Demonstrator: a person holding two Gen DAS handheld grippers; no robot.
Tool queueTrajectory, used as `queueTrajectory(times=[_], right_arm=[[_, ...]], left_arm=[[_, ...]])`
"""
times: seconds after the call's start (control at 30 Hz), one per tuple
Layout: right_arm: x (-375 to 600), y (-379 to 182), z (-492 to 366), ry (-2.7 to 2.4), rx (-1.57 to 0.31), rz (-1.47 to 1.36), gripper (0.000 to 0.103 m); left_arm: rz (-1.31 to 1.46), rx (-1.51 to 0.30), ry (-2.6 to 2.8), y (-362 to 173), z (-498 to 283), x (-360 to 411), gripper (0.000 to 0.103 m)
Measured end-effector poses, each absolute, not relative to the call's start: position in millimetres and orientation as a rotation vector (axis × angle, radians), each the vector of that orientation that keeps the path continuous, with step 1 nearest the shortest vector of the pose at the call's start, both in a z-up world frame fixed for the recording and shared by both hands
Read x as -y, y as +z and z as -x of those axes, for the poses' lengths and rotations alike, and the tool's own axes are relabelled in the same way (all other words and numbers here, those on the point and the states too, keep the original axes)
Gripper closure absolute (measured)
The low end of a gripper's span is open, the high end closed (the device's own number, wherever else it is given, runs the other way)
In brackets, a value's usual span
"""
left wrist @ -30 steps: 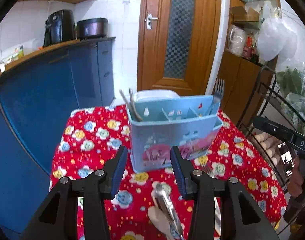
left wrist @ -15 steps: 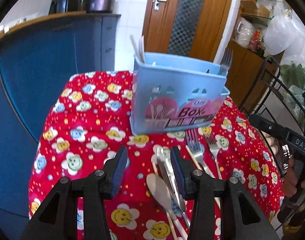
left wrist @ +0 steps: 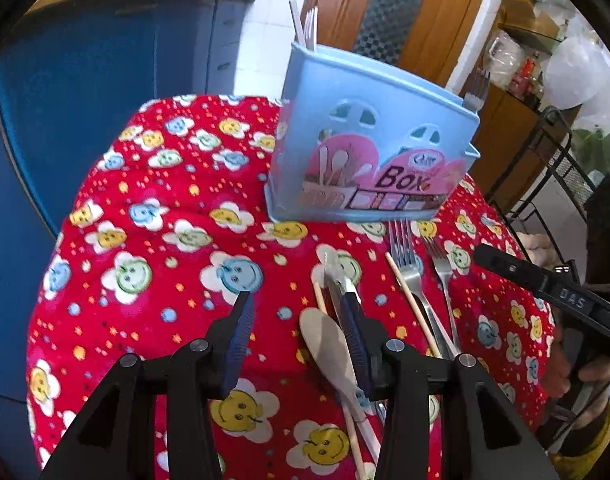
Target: Organize utensils
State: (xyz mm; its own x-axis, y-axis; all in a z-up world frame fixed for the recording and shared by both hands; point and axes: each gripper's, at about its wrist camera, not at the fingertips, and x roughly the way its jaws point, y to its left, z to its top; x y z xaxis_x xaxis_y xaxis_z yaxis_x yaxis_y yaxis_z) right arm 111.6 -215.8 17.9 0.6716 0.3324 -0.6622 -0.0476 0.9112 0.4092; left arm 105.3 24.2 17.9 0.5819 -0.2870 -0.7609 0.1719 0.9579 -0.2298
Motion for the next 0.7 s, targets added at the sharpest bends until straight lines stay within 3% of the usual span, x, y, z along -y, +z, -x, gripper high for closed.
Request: queueTrajectory(times=[0.57,0.7], right_arm=[[213,-11,-136,0.267,-0.923,-0.422,0.063],[213,-12,-141,0.280,-0.930,-0.432,0.063]], left_arm=[[0.187,-0.984,-0.333,-8,-102,-19,0.058],[0.218,-0.983,-0.360,-10,-103,-21,0.076]])
